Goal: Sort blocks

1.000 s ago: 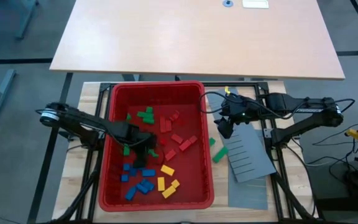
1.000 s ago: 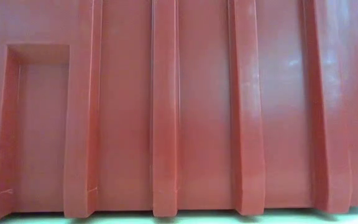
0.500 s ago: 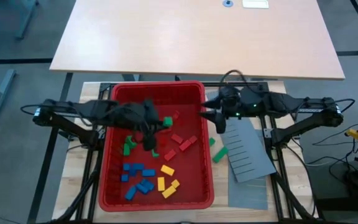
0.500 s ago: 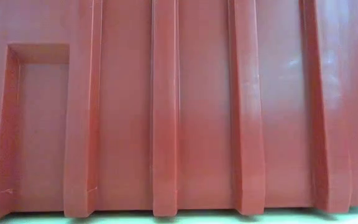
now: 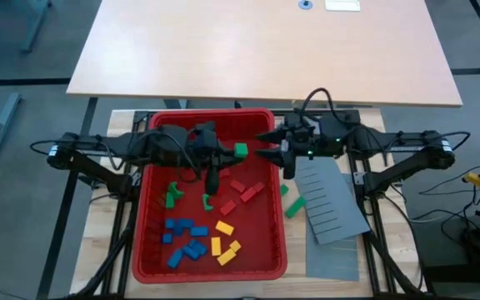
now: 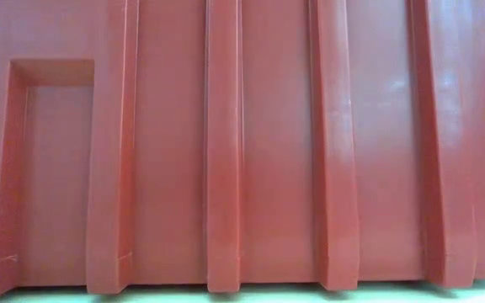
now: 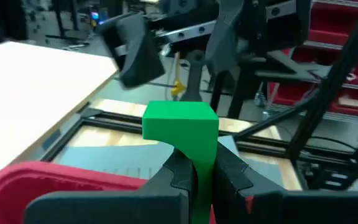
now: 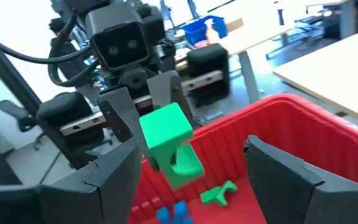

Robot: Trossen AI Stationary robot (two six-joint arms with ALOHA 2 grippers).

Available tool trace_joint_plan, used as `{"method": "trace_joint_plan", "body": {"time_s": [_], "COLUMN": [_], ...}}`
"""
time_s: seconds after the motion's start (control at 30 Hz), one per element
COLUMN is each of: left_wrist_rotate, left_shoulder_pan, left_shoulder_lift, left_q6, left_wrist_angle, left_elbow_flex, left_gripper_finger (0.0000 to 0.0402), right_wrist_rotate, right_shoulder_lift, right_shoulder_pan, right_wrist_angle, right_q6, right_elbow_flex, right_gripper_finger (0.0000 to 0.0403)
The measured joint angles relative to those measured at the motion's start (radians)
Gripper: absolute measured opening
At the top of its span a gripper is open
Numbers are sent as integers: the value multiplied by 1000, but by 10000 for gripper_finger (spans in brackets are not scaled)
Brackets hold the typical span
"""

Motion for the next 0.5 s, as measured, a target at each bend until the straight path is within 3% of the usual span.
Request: {"method": "trace_joint_plan", "body": {"time_s": [0.5], "left_wrist_rotate": [125], "left_shoulder_pan": [0], "left_shoulder_lift": [47], "left_q6": [-60], "left_wrist_angle": [101], "left_elbow_flex": [-2], "left_gripper_finger": [8], "right_wrist_rotate": [-164], "right_shoulder_lift": [154], "right_shoulder_pan": [1], "right_wrist_angle": [242], "right_q6": [28], "right_elbow_flex": [1], "right_gripper_finger": [236]}}
